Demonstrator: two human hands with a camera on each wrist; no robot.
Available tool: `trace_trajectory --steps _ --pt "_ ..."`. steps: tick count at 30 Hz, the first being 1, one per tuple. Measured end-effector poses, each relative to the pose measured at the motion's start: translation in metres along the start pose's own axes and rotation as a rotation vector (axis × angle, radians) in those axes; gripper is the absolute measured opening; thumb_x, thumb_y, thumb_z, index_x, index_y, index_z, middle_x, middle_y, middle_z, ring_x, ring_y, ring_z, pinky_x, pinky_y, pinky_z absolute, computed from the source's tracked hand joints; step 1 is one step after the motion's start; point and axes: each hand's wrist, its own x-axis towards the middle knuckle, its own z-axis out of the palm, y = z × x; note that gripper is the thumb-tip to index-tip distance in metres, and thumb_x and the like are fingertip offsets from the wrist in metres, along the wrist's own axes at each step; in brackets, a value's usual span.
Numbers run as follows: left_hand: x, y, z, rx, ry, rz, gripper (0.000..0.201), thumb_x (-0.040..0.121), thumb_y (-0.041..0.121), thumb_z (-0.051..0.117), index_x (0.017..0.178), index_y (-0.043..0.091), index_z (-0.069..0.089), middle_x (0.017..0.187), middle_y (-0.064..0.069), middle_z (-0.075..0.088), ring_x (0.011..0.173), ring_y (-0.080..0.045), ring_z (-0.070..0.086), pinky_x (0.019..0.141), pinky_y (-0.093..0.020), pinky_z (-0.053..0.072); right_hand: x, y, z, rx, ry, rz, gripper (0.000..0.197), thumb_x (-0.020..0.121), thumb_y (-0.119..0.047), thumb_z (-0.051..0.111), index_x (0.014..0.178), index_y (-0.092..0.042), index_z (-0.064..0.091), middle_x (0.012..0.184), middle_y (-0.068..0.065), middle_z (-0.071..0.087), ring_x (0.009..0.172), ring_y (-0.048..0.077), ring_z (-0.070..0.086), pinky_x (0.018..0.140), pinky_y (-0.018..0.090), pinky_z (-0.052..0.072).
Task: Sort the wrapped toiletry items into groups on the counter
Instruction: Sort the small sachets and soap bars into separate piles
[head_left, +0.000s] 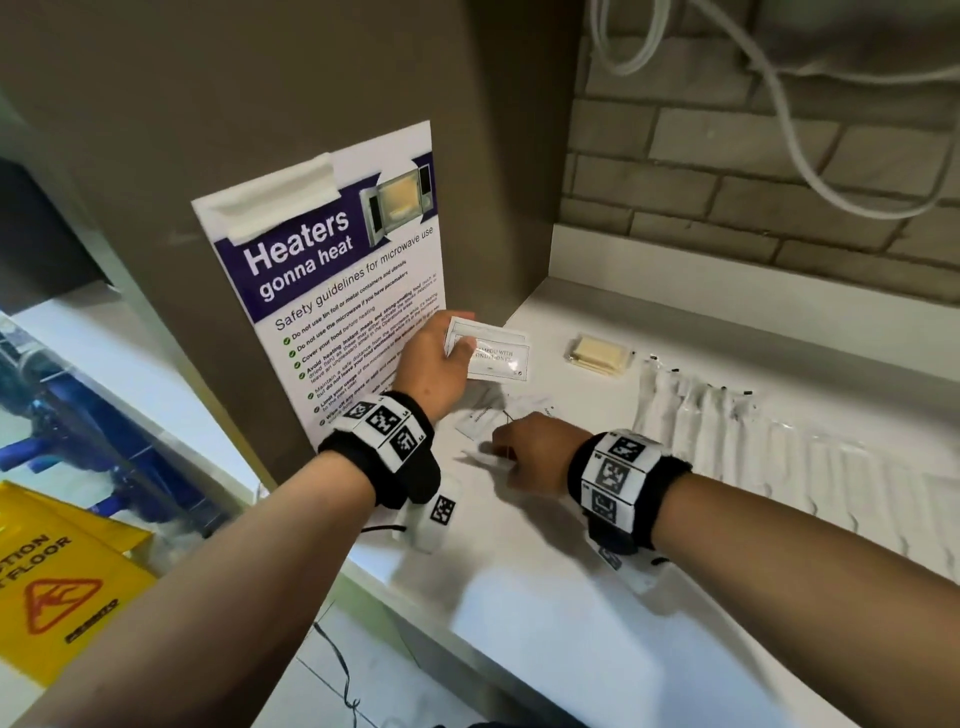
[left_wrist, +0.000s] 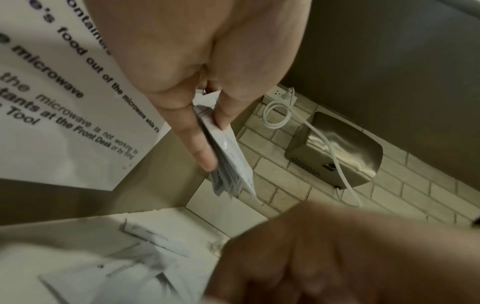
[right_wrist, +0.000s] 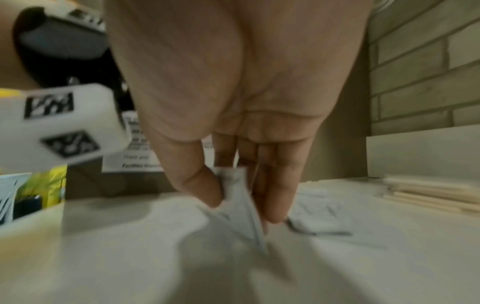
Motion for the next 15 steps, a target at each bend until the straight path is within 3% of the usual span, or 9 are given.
trace_trajectory --steps 3,5,7,10,12,14,15 --pt "-0.005 0.001 0.004 0.016 -0.038 -0.015 0.027 0.096 0.006 0.048 0.115 0.018 0.062 0.114 -0.01 0.066 0.105 -0.026 0.063 0.092 -0.035 0.053 -0.006 0.008 -0.026 0.162 0.162 -0.003 0.016 0.083 -0.015 0.059 0.096 -0.014 0.068 0.091 0.004 0.064 0.084 0.023 0.06 0.066 0.023 0.036" --pt "-0.011 0.004 0.006 -0.066 -0.104 -0.102 0.027 0.098 0.005 0.043 0.108 0.02 0.063 0.115 -0.014 0.066 0.102 -0.03 0.065 0.086 -0.041 0.057 -0.009 0.016 -0.041 0.273 0.305 0.018 0.021 0.083 -0.013 0.062 0.101 -0.011 0.07 0.089 0.004 0.057 0.08 0.022 0.055 0.062 0.024 0.035" --pt "-0.017 0.006 0.012 -0.181 -0.164 -0.199 0.028 0.099 0.004 0.04 0.101 0.019 0.064 0.109 -0.018 0.068 0.095 -0.034 0.067 0.072 -0.043 0.059 -0.012 0.023 -0.045 0.323 0.375 0.037 0.018 0.082 -0.013 0.064 0.099 -0.008 0.069 0.086 0.003 0.054 0.077 0.021 0.052 0.064 0.026 0.036" --pt "-0.026 0.011 0.016 -0.276 -0.23 -0.247 0.025 0.094 -0.002 0.044 0.101 0.013 0.063 0.089 -0.014 0.067 0.07 -0.023 0.063 0.055 -0.029 0.053 -0.018 0.029 -0.038 0.412 0.423 0.1 0.021 0.079 -0.015 0.07 0.094 -0.006 0.058 0.084 0.004 0.057 0.075 0.022 0.051 0.064 0.028 0.038" --pt "-0.03 0.013 0.019 -0.293 -0.3 -0.264 0.017 0.096 0.009 0.048 0.1 0.013 0.064 0.093 -0.012 0.065 0.074 -0.023 0.064 0.06 -0.033 0.056 -0.022 0.03 -0.031 0.426 0.454 0.16 0.031 0.076 -0.016 0.073 0.1 -0.006 0.054 0.094 0.006 0.051 0.08 0.023 0.05 0.067 0.028 0.04" --pt "-0.034 0.015 0.02 -0.294 -0.419 -0.311 0.029 0.093 0.04 0.056 0.1 0.014 0.067 0.103 -0.012 0.069 0.091 -0.029 0.068 0.079 -0.046 0.058 -0.028 0.031 -0.026 0.434 0.453 0.207 0.043 0.075 -0.016 0.074 0.11 -0.006 0.051 0.104 0.007 0.044 0.088 0.024 0.049 0.075 0.028 0.043" --pt "-0.037 0.015 0.022 -0.272 -0.465 -0.316 0.034 0.09 0.045 0.06 0.103 0.014 0.067 0.101 -0.012 0.07 0.091 -0.027 0.069 0.082 -0.049 0.057 -0.031 0.031 -0.023 0.44 0.446 0.224 0.048 0.075 -0.016 0.073 0.114 -0.005 0.048 0.108 0.008 0.042 0.09 0.024 0.048 0.076 0.027 0.041"
